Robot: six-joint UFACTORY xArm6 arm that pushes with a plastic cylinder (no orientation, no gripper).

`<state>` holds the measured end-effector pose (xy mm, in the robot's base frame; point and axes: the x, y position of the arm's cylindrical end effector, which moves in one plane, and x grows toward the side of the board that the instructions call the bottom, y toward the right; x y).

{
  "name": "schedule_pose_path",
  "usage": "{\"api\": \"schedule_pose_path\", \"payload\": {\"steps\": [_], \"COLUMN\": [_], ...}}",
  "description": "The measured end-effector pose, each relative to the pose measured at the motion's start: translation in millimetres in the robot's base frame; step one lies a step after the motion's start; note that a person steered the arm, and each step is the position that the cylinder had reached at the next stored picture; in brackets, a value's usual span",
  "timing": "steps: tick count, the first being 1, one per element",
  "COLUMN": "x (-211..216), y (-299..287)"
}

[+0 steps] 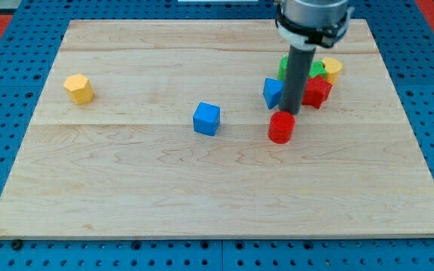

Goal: Move the red circle to the right of the blue cube

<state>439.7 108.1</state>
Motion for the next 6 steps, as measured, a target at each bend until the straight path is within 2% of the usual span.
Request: {"api": "schedule_pose_path", "payload": {"steps": [1,2,3,4,5,6], "x": [38.5,43.1,65.4,69.5,45.3,11.5], "y": [7.7,16.5,20.6,-17.1,-46.9,-49.0]}}
